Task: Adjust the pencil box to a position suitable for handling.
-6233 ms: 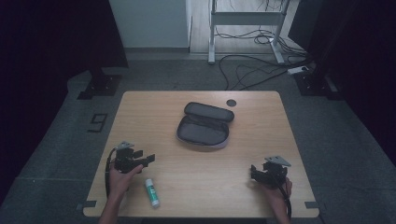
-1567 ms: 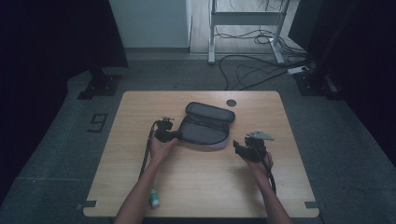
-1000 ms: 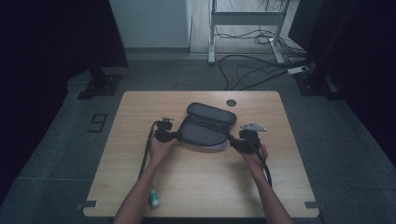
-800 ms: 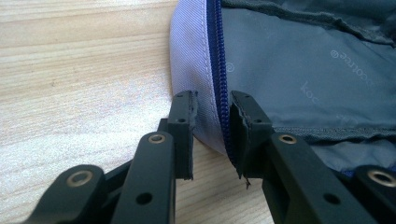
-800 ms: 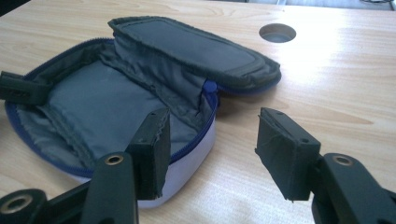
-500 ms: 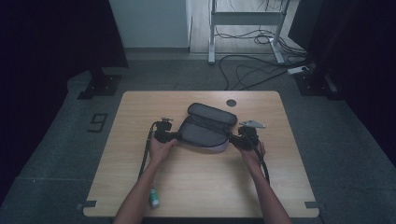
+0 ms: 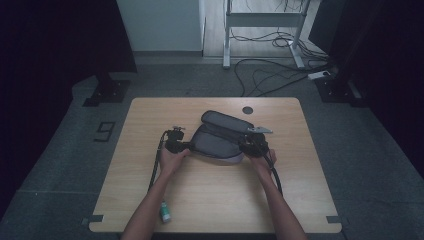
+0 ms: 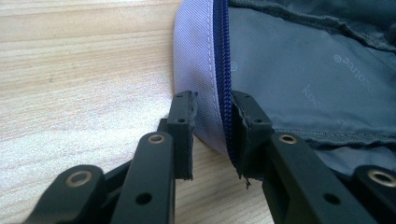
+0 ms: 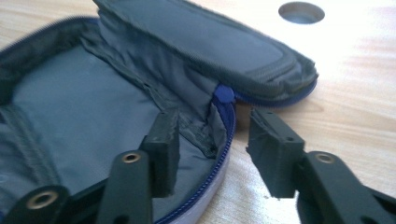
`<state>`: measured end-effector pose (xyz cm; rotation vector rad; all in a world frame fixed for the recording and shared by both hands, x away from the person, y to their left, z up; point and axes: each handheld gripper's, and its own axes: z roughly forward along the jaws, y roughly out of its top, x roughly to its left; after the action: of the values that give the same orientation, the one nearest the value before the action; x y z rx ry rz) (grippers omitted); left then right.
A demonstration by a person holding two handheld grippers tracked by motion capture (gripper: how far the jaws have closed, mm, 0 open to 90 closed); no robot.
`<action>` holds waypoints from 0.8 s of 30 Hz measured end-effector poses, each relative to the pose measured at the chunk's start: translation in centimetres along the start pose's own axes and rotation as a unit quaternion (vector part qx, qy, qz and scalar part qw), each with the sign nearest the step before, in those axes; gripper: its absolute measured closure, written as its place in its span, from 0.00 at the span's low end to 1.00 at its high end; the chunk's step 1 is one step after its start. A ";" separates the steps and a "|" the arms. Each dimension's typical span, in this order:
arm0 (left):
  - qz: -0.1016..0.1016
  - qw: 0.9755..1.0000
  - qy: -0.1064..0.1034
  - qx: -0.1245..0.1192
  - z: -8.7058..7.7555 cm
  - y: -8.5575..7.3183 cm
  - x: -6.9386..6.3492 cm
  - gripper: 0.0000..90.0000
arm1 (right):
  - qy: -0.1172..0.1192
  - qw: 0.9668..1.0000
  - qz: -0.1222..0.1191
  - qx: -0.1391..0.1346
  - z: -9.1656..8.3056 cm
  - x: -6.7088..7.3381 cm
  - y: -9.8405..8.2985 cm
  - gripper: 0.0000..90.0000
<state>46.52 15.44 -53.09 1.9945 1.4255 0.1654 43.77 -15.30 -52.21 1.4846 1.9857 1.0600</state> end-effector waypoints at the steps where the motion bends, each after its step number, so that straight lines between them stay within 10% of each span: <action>1: 0.001 1.000 0.000 0.000 0.0 0.0 0.0 0.79 | -0.001 1.000 0.007 0.011 0.5 -0.3 -0.3 0.64; 24: -0.004 1.000 -0.003 0.007 0.1 0.3 0.1 0.84 | -0.005 0.999 0.017 0.050 1.5 -0.5 -0.9 0.93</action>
<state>46.86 15.44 -53.01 1.9990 1.4333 0.1474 44.52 -15.41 -53.90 1.5765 2.0409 0.9768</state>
